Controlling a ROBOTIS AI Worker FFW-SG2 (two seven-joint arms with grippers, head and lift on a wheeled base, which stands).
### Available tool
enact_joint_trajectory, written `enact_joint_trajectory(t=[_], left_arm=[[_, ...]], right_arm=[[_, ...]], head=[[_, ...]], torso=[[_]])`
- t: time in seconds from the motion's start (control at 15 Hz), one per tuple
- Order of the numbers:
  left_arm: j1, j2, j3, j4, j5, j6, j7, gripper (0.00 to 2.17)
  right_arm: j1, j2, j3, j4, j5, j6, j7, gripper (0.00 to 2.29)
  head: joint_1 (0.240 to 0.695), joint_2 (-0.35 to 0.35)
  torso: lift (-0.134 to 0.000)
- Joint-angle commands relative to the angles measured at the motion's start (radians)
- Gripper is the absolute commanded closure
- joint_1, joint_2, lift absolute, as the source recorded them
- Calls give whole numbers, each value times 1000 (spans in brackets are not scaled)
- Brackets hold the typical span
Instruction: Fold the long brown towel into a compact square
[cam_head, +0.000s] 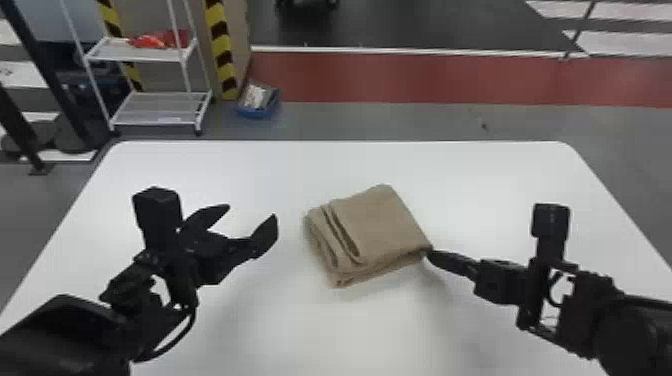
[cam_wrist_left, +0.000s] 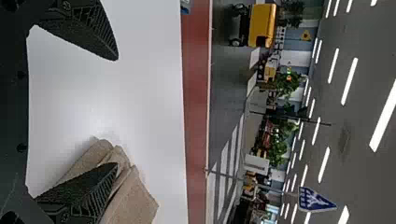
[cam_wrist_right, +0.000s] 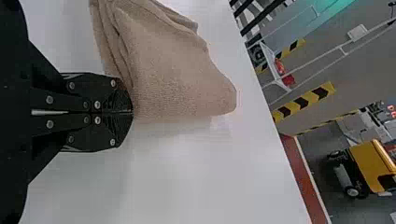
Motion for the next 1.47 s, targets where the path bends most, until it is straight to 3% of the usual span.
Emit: enact_joint_trajectory(t=[0.0,0.33,0.53,0.73,0.93,1.0,1.13,1.2,1.33,1.4], left_arm=[[9,-3,-1,0,1,-9,-8,87],[41,5,-11,-9,6,-52,-9,87],[54,6,-11,-15,7,-58,-11,87],[37,-7,-31,-1,4,-71,6,87],[-40,-17,-106,85,-5,-114,12,161],[-58,-20,-123,99,-5,-117,0,343],[-111,-27,-178,134,-22,-111,15,1504],[-141,-44,-196,168,-47,-104,25,1899],[-198,-72,-233,264,-90,-114,9,1973],[-213,-76,-250,312,-103,-209,-6,1973]], right_arm=[[-127,-6,32,113,14,5,2,2074],[-309,24,95,295,25,-1,-12,2074],[-207,19,64,217,-12,5,18,2071],[7,-10,-118,28,-116,-16,104,2071],[174,-24,-329,-55,-254,-75,201,2071],[217,-24,-379,-73,-277,-81,222,2071],[289,-18,-471,-93,-320,-84,290,2071],[315,-6,-505,-102,-337,-84,318,2071],[335,16,-542,-108,-352,-84,354,2071],[344,20,-553,-113,-365,-84,368,2071]], head=[[695,-33],[695,-19],[695,-5],[695,-7],[695,-75],[695,-108],[695,-205],[695,-229],[695,-277],[695,-295]], torso=[[-120],[-120],[-120],[-120],[-120],[-120],[-120],[-120],[-120],[-120]])
